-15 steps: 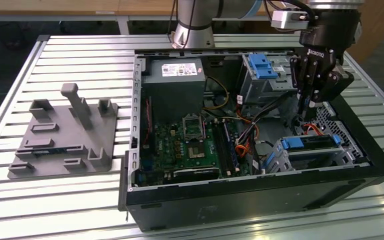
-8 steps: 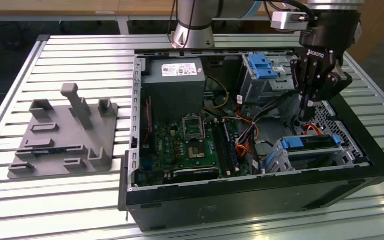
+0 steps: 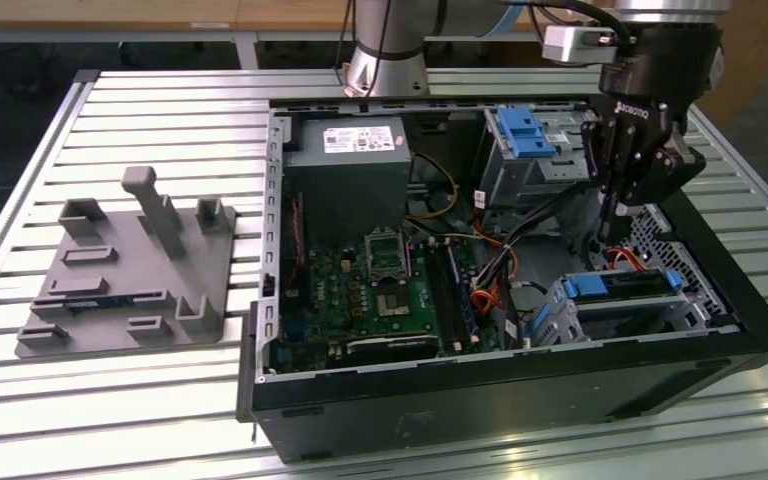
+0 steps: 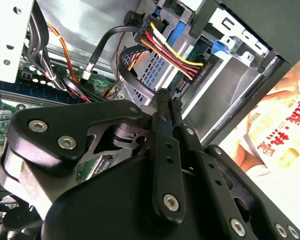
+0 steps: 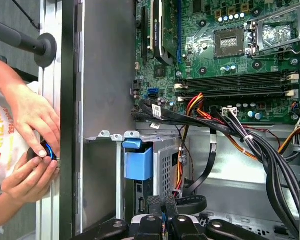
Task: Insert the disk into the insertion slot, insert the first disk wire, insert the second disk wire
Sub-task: 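Insert the second disk wire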
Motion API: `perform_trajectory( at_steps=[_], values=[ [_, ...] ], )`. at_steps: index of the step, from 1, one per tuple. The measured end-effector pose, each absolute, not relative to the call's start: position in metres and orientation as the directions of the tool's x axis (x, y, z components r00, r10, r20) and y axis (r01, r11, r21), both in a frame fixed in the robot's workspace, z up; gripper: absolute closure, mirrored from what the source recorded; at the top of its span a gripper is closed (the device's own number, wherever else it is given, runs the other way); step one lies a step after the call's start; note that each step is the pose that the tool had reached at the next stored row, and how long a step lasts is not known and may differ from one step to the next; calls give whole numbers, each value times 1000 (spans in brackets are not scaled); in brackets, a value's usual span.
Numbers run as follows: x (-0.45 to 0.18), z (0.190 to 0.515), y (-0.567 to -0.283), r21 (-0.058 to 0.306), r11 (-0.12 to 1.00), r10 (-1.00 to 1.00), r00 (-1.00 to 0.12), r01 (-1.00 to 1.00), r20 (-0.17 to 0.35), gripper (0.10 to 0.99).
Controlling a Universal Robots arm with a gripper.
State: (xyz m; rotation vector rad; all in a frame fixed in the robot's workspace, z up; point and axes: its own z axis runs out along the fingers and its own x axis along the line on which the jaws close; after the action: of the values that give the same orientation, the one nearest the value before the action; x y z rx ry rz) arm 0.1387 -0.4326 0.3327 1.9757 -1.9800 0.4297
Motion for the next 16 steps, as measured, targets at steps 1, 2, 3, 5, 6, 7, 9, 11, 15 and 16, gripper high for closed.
perform_trajectory(
  at_steps=[1,2,3,5,6,7,9,11,15,16],
  values=[
    [140,333,-433,7,4,-907,-1,-1000,421,937],
    [141,333,-433,7,4,-907,-1,-1000,421,937],
    [142,333,-433,7,4,-907,0,-1000,421,937],
    [145,333,-433,7,4,-907,0,-1000,421,937],
    [145,333,-433,7,4,-907,0,-1000,421,937],
    [145,333,-434,7,4,-908,0,-1000,420,937],
    [146,333,-437,8,4,-914,0,-1000,405,937],
    [146,333,-439,11,3,-921,1,-1000,388,937],
    [149,333,-442,30,3,-931,8,-1000,366,937],
    [149,333,-443,33,3,-931,9,-999,364,937]
  ],
)
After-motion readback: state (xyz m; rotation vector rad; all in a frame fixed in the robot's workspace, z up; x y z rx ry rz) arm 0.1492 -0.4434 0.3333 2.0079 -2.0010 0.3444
